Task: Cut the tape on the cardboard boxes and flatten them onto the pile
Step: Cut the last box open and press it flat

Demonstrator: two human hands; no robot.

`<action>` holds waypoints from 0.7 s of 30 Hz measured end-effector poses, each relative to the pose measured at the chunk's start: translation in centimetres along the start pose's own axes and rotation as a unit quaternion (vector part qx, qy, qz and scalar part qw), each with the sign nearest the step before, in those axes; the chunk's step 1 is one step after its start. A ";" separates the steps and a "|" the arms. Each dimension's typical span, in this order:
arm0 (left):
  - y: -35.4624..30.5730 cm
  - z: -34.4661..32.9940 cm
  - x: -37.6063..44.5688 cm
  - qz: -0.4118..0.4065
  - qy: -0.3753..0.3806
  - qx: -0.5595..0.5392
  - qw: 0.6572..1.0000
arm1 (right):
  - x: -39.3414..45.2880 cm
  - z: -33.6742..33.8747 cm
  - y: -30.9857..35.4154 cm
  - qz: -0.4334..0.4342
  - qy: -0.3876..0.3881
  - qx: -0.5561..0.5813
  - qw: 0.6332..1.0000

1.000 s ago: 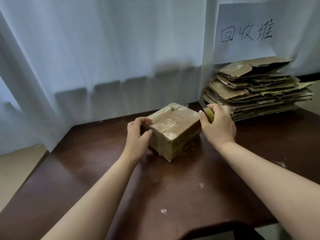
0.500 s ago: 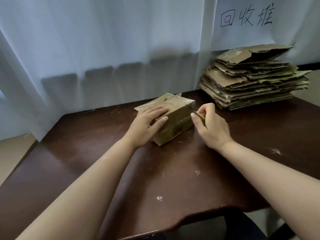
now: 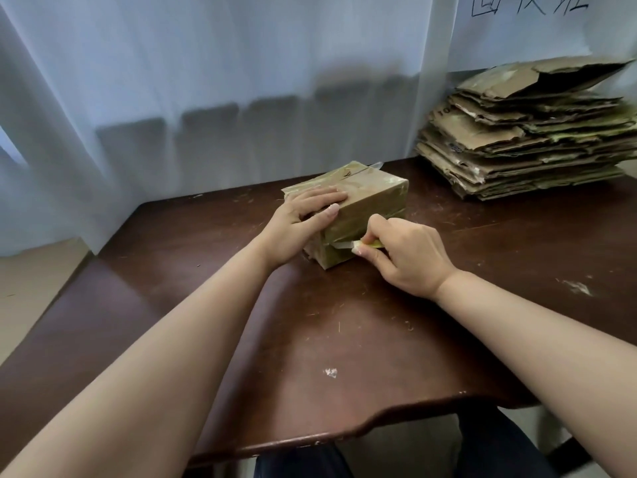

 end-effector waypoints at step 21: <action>0.2 0.3 0.3 0.004 0.022 -0.016 1.000 | 0.9 -0.6 -0.9 0.123 0.012 -0.079 0.989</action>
Point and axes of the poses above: each hand's wrist, its own x-axis towards the middle knuckle, its own z-axis out of the back of the hand, y = z × x, the point moved 4 cm from there along x, towards the middle knuckle, and after that the axes turned 11 degrees about x, right-handed, at the moved point
